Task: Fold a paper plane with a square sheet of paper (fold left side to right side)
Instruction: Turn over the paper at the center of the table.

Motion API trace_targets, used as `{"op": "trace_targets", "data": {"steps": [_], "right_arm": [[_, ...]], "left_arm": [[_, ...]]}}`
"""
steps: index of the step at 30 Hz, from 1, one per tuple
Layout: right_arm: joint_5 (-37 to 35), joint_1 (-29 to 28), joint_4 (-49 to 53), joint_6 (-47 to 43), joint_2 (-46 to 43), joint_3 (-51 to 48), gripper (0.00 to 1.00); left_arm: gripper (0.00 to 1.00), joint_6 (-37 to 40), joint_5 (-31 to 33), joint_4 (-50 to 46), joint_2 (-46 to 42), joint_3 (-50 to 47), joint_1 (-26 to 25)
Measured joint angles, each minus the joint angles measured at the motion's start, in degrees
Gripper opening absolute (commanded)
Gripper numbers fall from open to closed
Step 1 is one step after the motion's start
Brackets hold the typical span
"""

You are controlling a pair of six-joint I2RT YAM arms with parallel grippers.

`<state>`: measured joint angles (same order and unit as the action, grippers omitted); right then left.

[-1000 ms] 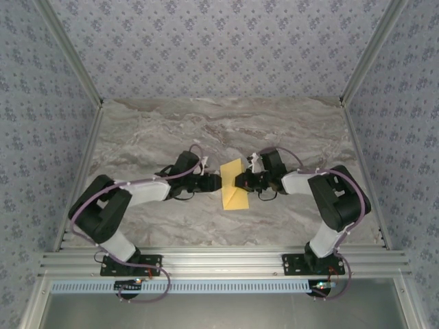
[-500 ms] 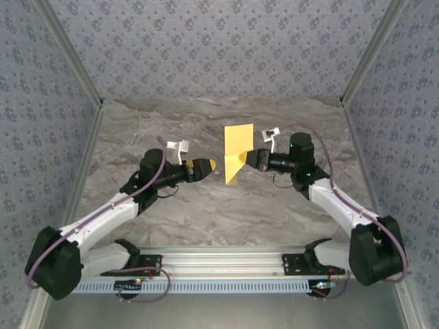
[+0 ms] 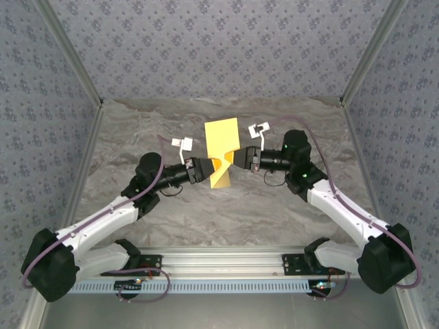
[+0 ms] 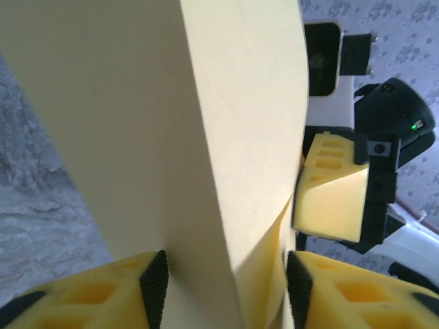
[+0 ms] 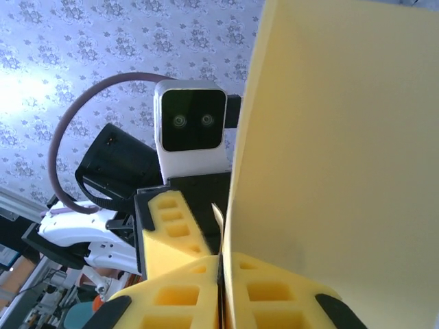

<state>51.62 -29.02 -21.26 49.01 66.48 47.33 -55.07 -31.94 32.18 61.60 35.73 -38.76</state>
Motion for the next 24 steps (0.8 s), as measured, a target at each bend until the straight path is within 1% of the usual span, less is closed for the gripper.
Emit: {"op": "trace_targets", "data": {"steps": [1,3,6,8,9,10,12,14,16,18,21,24], "right_arm": [[-0.22,0.0,-0.02,0.26,0.0,0.0,0.12],[-0.7,0.0,-0.07,0.7,-0.02,-0.04,0.2],[-1.46,0.68,0.22,0.85,-0.74,-0.68,0.34],[-2.54,1.97,2.69,-0.17,-2.36,-1.22,0.44],[-3.65,2.73,5.18,-1.27,-3.56,-1.36,0.49],[-5.14,3.45,8.2,-2.62,-4.94,-1.33,0.52],[-10.16,4.74,17.64,-7.96,-8.59,-0.83,0.59],[-17.51,5.2,28.13,-13.27,-11.5,0.72,0.66],[-26.18,5.57,37.53,-17.44,-13.4,2.47,0.72],[-35.34,6.51,45.75,-20.35,-14.93,3.17,0.78],[-46.9,8.2,55.84,-22.77,-16.65,2.54,0.84],[-55.39,9.46,62.31,-24.61,-19.26,0.52,0.88]], "left_arm": [[0.24,0.0,0.02,0.31,0.0,0.0,0.0],[0.12,-0.26,0.07,0.87,0.0,0.0,0.0],[0.08,-0.44,0.55,0.61,-0.13,0.0,0.0],[0.06,0.46,1.55,-1.73,-0.83,0.0,-0.07],[0.05,1.31,2.58,-3.8,-1.46,0.0,-0.28],[0.04,2.38,3.67,-6.05,-2.16,0.09,-0.46],[0.01,5.44,7.82,-14.16,-4.0,1.03,-1.64],[0.0,9.16,13.92,-23.93,-4.85,3.74,-3.78],[0.0,12.72,22.32,-34.29,-4.44,7.98,-7.3],[0.0,15.47,31.78,-44.7,-2.14,13.51,-11.61],[0.0,16.46,45.11,-58.53,5.46,22.36,-16.76],[0.0,14.21,55.76,-71.63,16.0,30.1,-19.89]]}}
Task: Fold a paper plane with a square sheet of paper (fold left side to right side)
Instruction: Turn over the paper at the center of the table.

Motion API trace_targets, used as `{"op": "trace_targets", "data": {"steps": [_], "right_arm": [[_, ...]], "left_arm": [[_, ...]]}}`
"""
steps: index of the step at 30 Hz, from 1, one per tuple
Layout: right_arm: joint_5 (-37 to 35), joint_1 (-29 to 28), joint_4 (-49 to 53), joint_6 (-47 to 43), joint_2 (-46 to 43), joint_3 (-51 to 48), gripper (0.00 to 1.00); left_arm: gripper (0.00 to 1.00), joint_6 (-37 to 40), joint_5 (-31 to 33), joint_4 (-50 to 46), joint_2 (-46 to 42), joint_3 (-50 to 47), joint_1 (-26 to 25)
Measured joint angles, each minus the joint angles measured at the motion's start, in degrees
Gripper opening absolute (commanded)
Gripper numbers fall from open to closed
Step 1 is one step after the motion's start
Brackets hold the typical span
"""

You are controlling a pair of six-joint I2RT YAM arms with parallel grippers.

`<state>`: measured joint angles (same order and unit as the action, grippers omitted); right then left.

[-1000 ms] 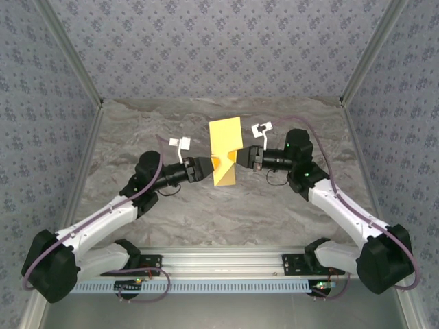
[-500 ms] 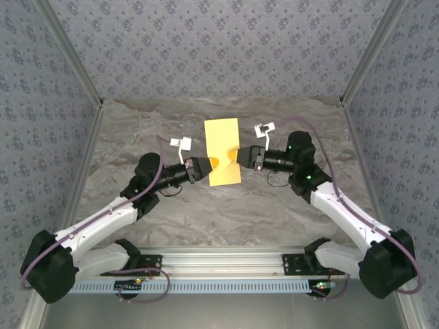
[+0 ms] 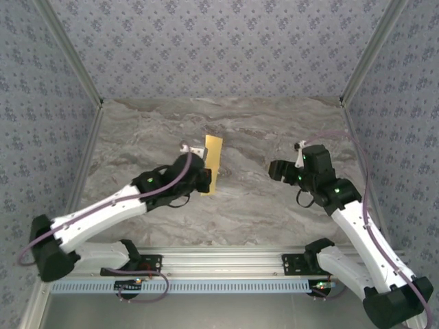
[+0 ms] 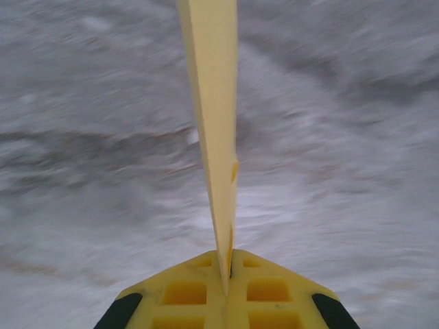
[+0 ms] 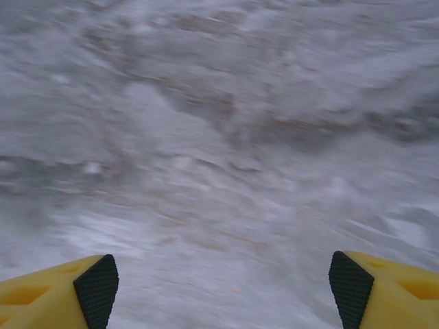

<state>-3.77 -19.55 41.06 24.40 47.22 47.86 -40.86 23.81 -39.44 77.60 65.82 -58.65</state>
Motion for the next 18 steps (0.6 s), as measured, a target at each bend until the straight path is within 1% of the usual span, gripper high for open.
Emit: {"op": "trace_targets", "data": {"steps": [3,5,8,12,16,18], "right_arm": [[-5.31,0.85,4.31,-1.2,-2.8,-1.07,0.91],[-7.58,1.27,5.77,-1.77,-4.44,-1.11,0.91],[-9.44,1.79,7.23,-2.6,-6.23,-1.11,0.91],[-9.97,2.38,7.61,-3.13,-7.06,-1.38,0.91],[-9.9,2.71,7.63,-3.5,-7.06,-2.1,0.9],[-9.75,2.71,7.63,-3.54,-7.08,-2.19,0.89]], "left_arm": [[0.0,-3.8,6.6,-10.27,10.4,5.46,-1.38],[0.0,-6.08,9.18,-15.56,16.33,8.28,-1.7],[0.0,-8.44,10.93,-21.14,23.67,11.91,-1.75],[0.0,-9.68,10.93,-25.88,32.02,17.7,-1.75],[0.01,-9.46,7.85,-27.5,40.74,24.57,-1.75],[0.03,-8.98,5.97,-27.89,44.06,27.08,-1.75]]}}
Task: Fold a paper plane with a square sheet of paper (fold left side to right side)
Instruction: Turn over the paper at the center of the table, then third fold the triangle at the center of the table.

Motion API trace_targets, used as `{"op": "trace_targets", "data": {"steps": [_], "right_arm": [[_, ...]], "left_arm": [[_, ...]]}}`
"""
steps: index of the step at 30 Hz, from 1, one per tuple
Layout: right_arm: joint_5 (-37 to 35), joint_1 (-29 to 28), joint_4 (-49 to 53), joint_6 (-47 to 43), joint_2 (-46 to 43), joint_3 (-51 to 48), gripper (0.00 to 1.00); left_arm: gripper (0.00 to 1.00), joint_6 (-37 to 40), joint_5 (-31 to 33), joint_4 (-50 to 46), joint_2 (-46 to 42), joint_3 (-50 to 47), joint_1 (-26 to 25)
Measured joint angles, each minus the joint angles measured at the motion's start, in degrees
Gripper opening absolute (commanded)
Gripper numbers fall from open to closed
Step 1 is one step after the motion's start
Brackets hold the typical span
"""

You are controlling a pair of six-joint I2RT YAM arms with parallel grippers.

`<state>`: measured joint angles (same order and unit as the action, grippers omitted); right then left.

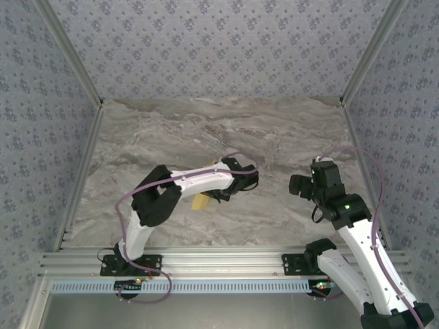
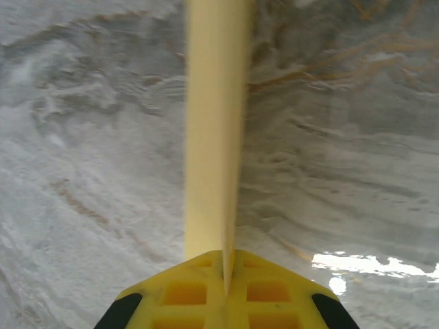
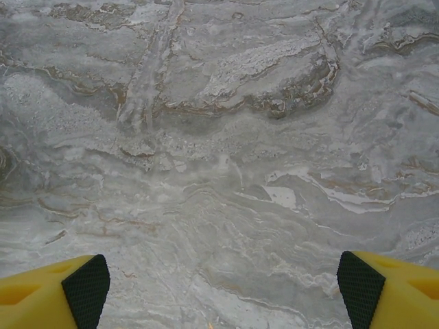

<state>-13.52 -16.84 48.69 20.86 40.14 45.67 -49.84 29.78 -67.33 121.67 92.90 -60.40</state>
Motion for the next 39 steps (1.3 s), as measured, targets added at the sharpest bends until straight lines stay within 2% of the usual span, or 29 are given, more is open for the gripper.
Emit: {"op": "trace_targets", "data": {"steps": [4,11,23,28,31,39], "right_arm": [[0.79,0.11,0.0,-0.37,0.0,-0.07,0.89],[2.14,0.26,-0.11,-0.42,0.02,-1.22,0.89],[6.62,0.37,-1.66,-0.63,1.16,-2.73,0.88],[13.38,0.37,-5.42,-0.55,4.57,-4.17,0.86],[17.46,0.31,-8.44,-0.04,6.64,-5.38,0.85],[27.67,-3.45,-22.75,4.5,16.55,-8.79,0.68]], "left_arm": [[0.08,1.75,-3.74,-0.48,4.81,4.7,0.0],[0.14,4.92,-11.58,1.22,8.13,10.29,0.09],[0.48,8.83,-20.44,3.98,8.37,12.0,2.38],[0.59,9.73,-29.29,17.79,0.74,3.96,3.37],[0.59,9.75,-33.59,25.2,-7.43,-4.0,4.9],[0.62,8.22,-37.59,41.51,-31.12,-28.06,14.14]]}}
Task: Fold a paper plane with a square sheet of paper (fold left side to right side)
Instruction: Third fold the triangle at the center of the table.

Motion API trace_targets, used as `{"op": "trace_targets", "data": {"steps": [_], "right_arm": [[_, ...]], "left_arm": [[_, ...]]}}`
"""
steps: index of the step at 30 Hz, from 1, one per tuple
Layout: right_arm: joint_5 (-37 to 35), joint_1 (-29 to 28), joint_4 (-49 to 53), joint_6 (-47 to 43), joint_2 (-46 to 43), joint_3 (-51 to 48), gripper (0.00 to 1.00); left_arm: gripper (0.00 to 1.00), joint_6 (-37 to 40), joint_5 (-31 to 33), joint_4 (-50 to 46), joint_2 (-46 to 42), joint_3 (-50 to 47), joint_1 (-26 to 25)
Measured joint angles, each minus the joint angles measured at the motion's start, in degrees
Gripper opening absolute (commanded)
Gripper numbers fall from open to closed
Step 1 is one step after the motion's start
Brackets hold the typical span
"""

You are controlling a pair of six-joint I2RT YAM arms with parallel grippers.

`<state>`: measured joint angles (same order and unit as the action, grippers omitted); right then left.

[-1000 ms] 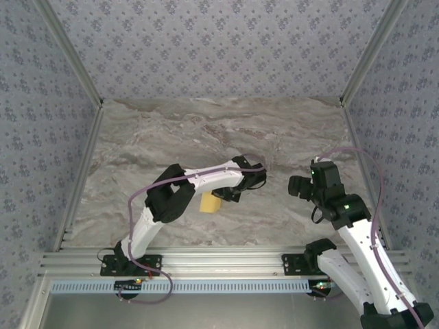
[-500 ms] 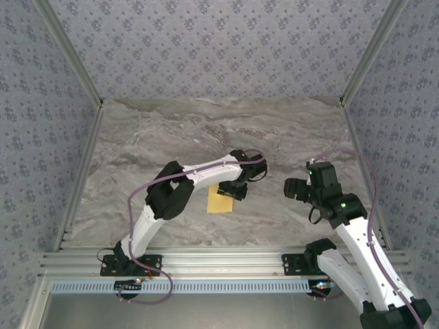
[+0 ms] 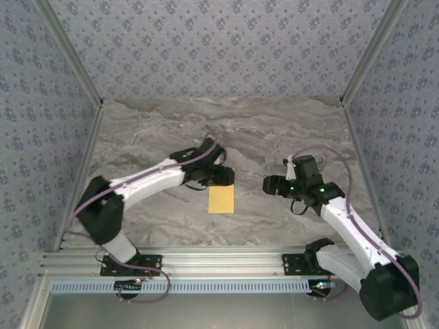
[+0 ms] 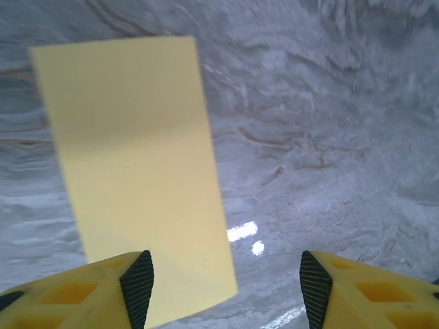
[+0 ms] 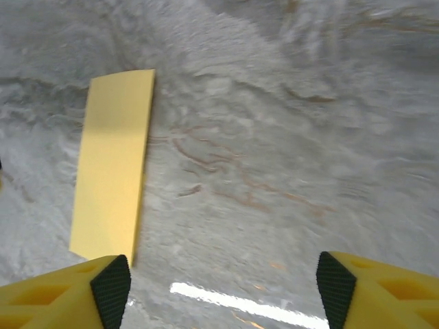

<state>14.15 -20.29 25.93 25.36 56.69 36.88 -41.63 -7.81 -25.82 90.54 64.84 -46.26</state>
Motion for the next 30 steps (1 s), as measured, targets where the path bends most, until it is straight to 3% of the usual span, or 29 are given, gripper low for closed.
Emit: {"op": "trace_targets", "data": {"steps": [7,16,30], "right_arm": [[3.21,-9.29,-13.31,3.37,20.37,3.8,0.65],[4.83,-11.15,-22.84,4.44,41.38,16.59,0.62],[5.6,-11.23,-23.71,3.41,50.16,22.62,0.6]], "left_arm": [[0.64,-2.86,-6.23,11.37,-11.96,-20.55,9.88],[0.63,-5.44,-13.27,21.09,-11.43,-27.21,11.93],[0.63,-6.47,-16.92,25.94,-3.78,-27.19,11.93]]}}
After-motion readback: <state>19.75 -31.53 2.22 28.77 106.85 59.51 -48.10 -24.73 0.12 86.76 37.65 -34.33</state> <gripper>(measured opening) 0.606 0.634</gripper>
